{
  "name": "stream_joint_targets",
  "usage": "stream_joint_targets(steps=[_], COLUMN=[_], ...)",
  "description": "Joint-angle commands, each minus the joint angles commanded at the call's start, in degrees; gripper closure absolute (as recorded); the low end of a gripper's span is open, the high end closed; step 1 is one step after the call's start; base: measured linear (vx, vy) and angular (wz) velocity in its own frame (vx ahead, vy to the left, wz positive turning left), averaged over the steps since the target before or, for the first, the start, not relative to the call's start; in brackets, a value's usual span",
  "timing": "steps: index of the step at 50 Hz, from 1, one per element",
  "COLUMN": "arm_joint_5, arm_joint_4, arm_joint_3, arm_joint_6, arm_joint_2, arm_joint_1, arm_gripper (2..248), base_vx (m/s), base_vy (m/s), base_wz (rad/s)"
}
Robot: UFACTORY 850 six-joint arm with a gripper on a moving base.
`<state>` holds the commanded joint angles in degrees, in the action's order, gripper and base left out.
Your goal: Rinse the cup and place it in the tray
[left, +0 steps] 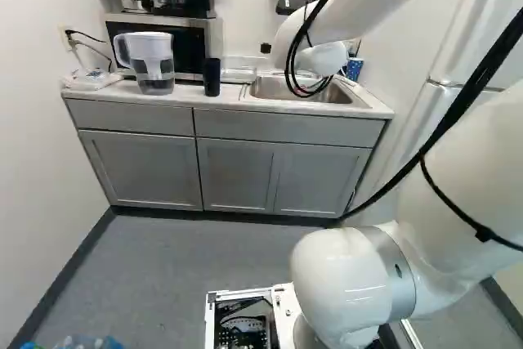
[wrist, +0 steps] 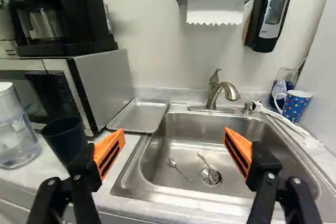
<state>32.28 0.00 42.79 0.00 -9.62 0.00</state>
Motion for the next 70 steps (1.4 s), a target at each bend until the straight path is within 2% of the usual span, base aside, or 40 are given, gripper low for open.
stream_joint_targets(steps=[70], arm_joint_5=[0.0], arm_joint_4=[0.0], arm_joint_3=[0.0], arm_joint_6=[0.0], arm_joint_2=[0.0], arm_joint_1=[0.0], arm_gripper=[3], base_vx=[0.088], base_vy=[-0.067], base_wz=[0.008])
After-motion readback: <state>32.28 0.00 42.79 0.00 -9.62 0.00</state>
